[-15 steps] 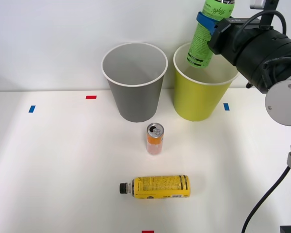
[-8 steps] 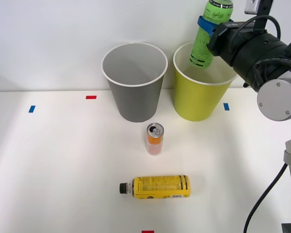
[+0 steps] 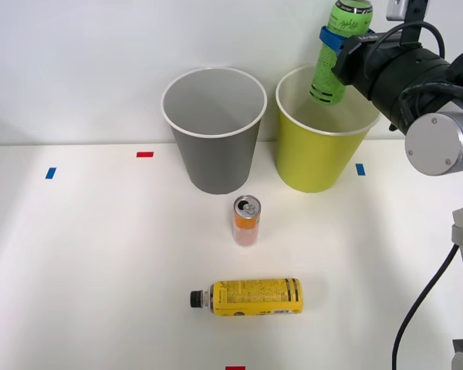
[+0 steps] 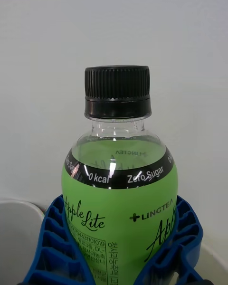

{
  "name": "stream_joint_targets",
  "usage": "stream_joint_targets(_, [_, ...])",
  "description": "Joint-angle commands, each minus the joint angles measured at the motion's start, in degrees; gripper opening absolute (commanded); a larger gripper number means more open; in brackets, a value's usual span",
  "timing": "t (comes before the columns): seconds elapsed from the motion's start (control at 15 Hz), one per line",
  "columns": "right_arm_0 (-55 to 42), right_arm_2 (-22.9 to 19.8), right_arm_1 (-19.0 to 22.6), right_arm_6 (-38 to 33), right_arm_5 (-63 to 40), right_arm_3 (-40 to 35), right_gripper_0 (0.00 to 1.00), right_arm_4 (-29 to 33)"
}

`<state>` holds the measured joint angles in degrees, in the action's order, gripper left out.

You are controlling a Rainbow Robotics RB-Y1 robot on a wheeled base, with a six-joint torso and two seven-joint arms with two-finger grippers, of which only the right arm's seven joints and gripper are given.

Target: Put cans in the gray bin, plastic bottles in the light green bin

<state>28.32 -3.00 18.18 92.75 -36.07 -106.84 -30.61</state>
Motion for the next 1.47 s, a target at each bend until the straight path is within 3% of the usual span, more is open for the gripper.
stream_joint_targets(0.07, [0.42,0.27,0.45,0.24,0.30,1.37,0.00,0.02])
stream_joint_targets(0.47, [0.42,1.68,0.10,0.15,1.09,1.37,0.00,0.81])
stream_joint_targets(0.6, [0.42,1.68,-0.87,-0.11,1.00,1.37,0.46,1.43])
stream_joint_targets(0.73, [0.33,1.68,-1.13,0.15,1.62,1.37,0.61,1.60])
stream_joint_targets(1.2, [-3.27,2.73,-2.80,2.35,9.09,0.67,0.66,1.60])
stream_joint_targets(1.47, [-19.71,8.18,0.19,3.84,23.06,-9.44,0.65,1.78])
